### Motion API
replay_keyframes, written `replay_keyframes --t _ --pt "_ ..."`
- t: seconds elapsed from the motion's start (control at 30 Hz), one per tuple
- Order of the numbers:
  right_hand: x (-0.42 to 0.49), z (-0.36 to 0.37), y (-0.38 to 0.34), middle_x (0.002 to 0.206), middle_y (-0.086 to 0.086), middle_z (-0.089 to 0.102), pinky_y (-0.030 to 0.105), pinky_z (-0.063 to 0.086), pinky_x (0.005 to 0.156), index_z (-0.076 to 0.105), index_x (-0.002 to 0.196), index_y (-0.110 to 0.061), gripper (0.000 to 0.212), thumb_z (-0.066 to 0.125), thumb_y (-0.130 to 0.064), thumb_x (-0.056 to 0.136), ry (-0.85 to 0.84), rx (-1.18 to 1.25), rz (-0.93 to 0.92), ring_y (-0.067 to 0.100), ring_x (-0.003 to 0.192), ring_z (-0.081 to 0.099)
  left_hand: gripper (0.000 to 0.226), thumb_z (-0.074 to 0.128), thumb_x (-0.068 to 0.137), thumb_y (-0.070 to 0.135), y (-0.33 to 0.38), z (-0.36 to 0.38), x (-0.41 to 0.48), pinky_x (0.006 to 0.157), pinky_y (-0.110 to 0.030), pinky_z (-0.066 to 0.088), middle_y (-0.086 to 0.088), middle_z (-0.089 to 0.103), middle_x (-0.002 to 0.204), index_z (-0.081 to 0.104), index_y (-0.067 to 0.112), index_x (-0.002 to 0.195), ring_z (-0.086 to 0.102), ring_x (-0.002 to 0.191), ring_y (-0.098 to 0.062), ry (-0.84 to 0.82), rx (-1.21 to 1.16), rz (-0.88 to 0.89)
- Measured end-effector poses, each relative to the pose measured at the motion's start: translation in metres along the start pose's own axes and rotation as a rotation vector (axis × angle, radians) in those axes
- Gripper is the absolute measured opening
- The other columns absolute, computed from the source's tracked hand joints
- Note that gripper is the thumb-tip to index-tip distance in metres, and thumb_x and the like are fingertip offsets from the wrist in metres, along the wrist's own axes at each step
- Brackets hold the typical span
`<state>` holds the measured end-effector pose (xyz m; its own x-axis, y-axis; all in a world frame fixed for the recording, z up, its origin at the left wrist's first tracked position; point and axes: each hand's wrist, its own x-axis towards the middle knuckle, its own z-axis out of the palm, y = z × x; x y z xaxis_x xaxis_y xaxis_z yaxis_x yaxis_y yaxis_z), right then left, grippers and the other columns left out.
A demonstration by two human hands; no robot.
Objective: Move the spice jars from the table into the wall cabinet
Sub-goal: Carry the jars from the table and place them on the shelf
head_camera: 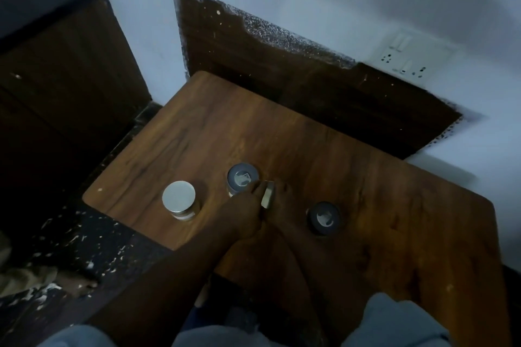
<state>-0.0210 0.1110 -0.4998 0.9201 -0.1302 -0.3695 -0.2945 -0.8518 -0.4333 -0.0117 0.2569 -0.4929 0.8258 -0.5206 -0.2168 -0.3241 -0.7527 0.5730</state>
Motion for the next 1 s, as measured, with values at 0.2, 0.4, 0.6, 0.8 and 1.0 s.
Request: replay_keyframes --t 0.2,0.4,0.6,0.8,1.0 --pt "-0.015 -0.027 -0.001 0.139 0.013 0.054 0.035 0.045 0.094 0.039 0.146 -0.018 0.081 0.078 -0.042 0.08 0.079 0.103 0.004 0.033 0.121 0.057 0.083 0.078 0.081 0.03 0.014 -0.034 -0.001 0.103 -0.04 0.045 -0.011 0.051 0.143 0.038 0.012 0.151 0.05 0.13 -0.029 0.021 -0.089 0.055" --pt "-0.041 -0.12 0.0 0.13 -0.012 0.052 0.016 0.045 0.077 0.035 0.145 -0.032 0.097 0.09 -0.028 0.065 0.112 0.387 -0.119 0.009 0.112 0.053 0.069 0.078 0.073 0.024 0.04 -0.09 0.021 0.093 -0.038 0.051 0.004 0.058 0.13 0.053 0.025 0.138 0.059 0.112 -0.012 -0.041 -0.083 0.17" --pt "-0.066 -0.243 -0.01 0.133 -0.001 0.057 0.019 0.054 0.085 0.044 0.14 -0.016 0.089 0.082 -0.008 0.06 0.219 0.744 -0.417 0.01 0.116 0.061 0.076 0.082 0.07 0.05 0.114 -0.185 0.046 0.076 0.001 0.043 0.035 0.057 0.114 0.044 0.046 0.136 0.051 0.108 0.021 -0.079 -0.146 0.344" --pt "-0.078 -0.318 -0.039 0.128 -0.008 0.064 0.031 0.059 0.086 0.051 0.133 -0.029 0.065 0.08 -0.045 0.077 0.702 0.953 -0.434 0.01 0.112 0.067 0.075 0.084 0.055 0.062 0.218 -0.238 0.061 0.067 -0.021 0.056 0.014 0.067 0.102 0.049 0.037 0.117 0.067 0.085 0.0 0.463 -0.393 0.375" --pt "-0.083 -0.4 -0.067 0.114 -0.026 0.067 0.033 0.06 0.087 0.056 0.121 -0.041 0.063 0.076 -0.066 0.066 0.897 0.846 -0.484 -0.001 0.1 0.068 0.082 0.077 0.064 0.069 0.303 -0.291 0.071 0.075 -0.031 0.056 0.011 0.053 0.12 0.043 0.032 0.129 0.062 0.096 -0.007 0.817 -0.268 0.46"
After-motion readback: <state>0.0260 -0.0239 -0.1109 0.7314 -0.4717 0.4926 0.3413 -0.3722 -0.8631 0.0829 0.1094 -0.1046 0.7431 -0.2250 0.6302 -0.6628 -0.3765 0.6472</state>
